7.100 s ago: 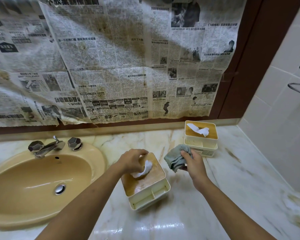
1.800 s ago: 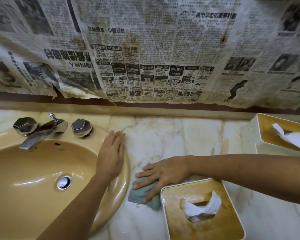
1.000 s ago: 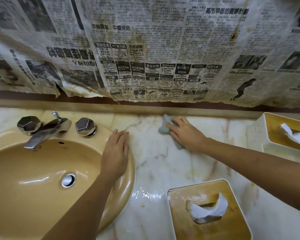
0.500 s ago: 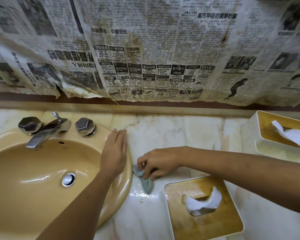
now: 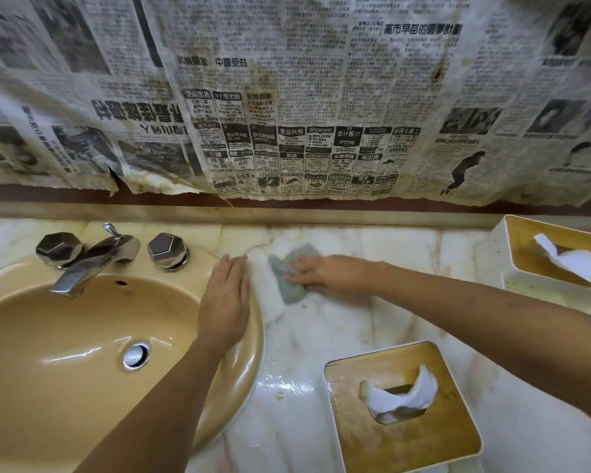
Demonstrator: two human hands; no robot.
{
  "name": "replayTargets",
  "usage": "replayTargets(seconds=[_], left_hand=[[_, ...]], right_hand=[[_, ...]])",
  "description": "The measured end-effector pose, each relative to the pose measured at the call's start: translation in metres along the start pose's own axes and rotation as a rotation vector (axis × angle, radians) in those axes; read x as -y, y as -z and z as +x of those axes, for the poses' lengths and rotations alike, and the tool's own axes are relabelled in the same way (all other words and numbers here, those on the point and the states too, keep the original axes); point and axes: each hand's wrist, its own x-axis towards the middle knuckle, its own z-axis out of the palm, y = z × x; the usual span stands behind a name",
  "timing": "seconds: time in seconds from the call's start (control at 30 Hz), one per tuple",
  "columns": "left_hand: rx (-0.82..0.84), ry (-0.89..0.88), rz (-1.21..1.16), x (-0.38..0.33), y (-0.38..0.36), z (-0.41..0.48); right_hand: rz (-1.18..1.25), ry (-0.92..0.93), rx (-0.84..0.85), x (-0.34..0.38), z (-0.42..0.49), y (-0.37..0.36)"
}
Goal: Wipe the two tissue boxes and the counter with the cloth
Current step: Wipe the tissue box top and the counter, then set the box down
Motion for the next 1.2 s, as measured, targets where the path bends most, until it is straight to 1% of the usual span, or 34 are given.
replayTargets(seconds=[0.07, 0.1, 0.17, 0.2, 0.23, 0.27, 0.37, 0.4, 0.43, 0.5, 0.57, 0.63, 0.7, 0.73, 0.77, 0.83, 0.9, 0.97, 1.03, 1.13, 1.2], left_hand=[[-0.005, -0.005, -0.007, -0.002, 0.001, -0.001], [-0.008, 0.000, -0.011, -0.004, 0.002, -0.001], [-0.013, 0.016, -0.020, -0.007, 0.004, -0.001], [-0.015, 0.020, -0.024, -0.007, 0.004, -0.001], [-0.016, 0.019, -0.026, -0.006, 0.004, -0.001], [-0.016, 0.014, -0.028, -0.004, 0.003, -0.001], [-0.016, 0.005, -0.036, -0.001, 0.000, 0.000], [-0.016, 0.004, -0.034, 0.000, 0.000, 0.001], [-0.017, 0.000, -0.030, -0.001, -0.001, 0.001], [-0.013, -0.003, -0.023, 0.001, -0.001, 0.001], [-0.006, 0.003, -0.028, 0.003, -0.001, 0.002], [-0.006, 0.006, -0.030, 0.003, -0.001, 0.002], [-0.017, 0.004, -0.030, 0.000, 0.000, 0.001], [-0.018, 0.006, -0.031, -0.002, 0.001, 0.001], [-0.017, 0.011, -0.033, -0.003, 0.002, 0.000], [-0.008, 0.018, -0.030, -0.003, 0.002, 0.000], [0.002, 0.002, -0.012, 0.000, 0.001, -0.001], [0.012, -0.010, 0.008, 0.002, -0.001, -0.002], [0.032, -0.011, 0.009, 0.003, -0.002, -0.004], [0.054, -0.015, -0.009, 0.001, -0.001, -0.008], [0.051, -0.013, -0.033, -0.003, 0.003, -0.012]], right_hand=[[0.003, 0.227, -0.006, 0.014, -0.010, -0.016], [0.000, 0.324, 0.017, 0.020, -0.015, -0.021], [-0.019, 0.434, -0.004, 0.028, -0.020, -0.027], [-0.013, 0.440, -0.013, 0.028, -0.022, -0.025], [-0.004, 0.404, -0.009, 0.024, -0.020, -0.023], [0.005, 0.319, -0.014, 0.016, -0.018, -0.020], [0.066, -0.060, -0.031, -0.015, -0.002, -0.011], [0.093, -0.149, -0.022, -0.022, 0.005, -0.009], [0.106, -0.206, -0.014, -0.026, 0.011, -0.007], [0.104, -0.215, 0.021, -0.023, 0.021, -0.005], [0.082, -0.127, 0.067, -0.007, 0.022, -0.003], [0.087, 0.072, 0.062, 0.012, 0.012, -0.007], [0.072, 0.291, 0.087, 0.029, -0.002, -0.014], [0.059, 0.369, 0.118, 0.033, -0.008, -0.018], [0.043, 0.416, 0.148, 0.035, -0.016, -0.022], [0.015, 0.433, 0.165, 0.033, -0.026, -0.021], [0.036, 0.349, 0.165, 0.028, -0.036, -0.015], [0.064, 0.182, 0.144, 0.021, -0.048, -0.005], [0.109, 0.032, 0.087, 0.014, -0.060, 0.007], [0.091, -0.112, 0.013, -0.004, -0.081, 0.015], [0.104, -0.273, -0.025, -0.005, -0.098, 0.021]])
